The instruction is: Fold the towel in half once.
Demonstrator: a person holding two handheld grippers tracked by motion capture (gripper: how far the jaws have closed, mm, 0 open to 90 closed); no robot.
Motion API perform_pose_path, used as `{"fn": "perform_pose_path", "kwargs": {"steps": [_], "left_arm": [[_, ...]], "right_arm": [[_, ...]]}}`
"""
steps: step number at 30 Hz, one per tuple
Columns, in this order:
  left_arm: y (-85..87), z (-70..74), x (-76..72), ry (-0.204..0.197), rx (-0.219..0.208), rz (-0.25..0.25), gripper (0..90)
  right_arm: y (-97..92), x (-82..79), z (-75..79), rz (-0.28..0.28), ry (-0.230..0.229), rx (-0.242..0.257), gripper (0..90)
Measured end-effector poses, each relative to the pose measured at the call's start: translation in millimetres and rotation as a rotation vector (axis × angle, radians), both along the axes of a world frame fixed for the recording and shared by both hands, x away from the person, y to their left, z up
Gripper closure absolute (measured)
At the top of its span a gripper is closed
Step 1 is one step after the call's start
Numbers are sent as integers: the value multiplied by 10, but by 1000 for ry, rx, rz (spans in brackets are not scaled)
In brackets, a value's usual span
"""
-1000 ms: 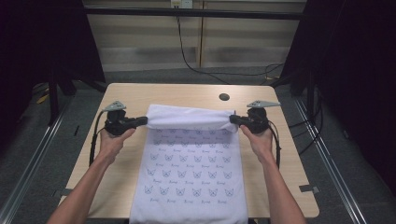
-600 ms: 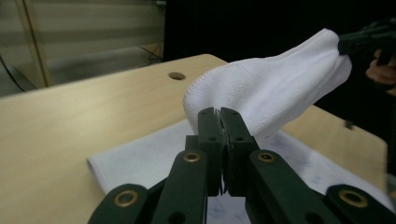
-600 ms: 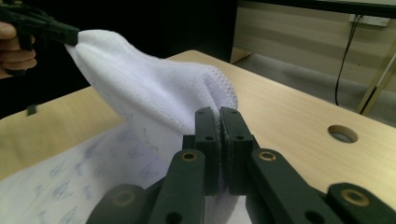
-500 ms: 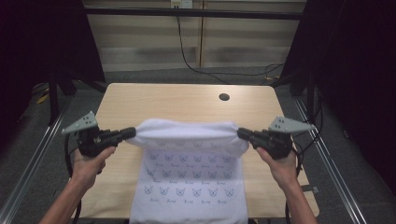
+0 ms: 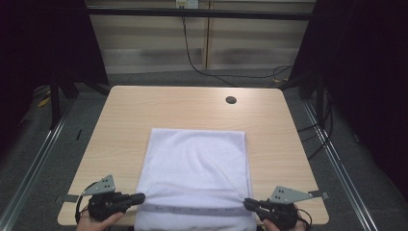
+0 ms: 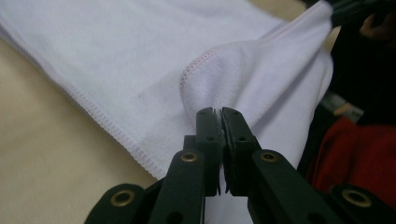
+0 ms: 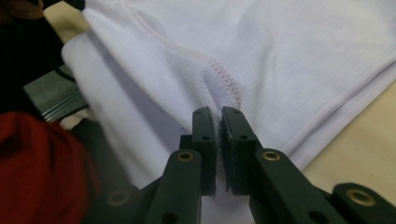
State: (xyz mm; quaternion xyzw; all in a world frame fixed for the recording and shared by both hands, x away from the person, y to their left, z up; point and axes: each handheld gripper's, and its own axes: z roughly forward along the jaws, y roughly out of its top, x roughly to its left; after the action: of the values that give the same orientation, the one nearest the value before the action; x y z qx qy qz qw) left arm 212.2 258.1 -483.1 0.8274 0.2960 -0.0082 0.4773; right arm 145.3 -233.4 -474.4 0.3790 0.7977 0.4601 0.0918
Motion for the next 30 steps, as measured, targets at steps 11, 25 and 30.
{"fn": "perform_pose_path", "kwargs": {"steps": [11, 25, 30], "left_arm": [[62, 206, 31, -24, -123, -69, 693], [-489, -253, 1319, -8, 98, 108, 644], [-426, -243, 1158, 2, 99, 85, 660]], "right_arm": [[43, -198, 98, 72, 33, -25, 673], [210, 1399, -220, -29, 87, -102, 581], [231, 1327, -283, -33, 70, -133, 591]]}}
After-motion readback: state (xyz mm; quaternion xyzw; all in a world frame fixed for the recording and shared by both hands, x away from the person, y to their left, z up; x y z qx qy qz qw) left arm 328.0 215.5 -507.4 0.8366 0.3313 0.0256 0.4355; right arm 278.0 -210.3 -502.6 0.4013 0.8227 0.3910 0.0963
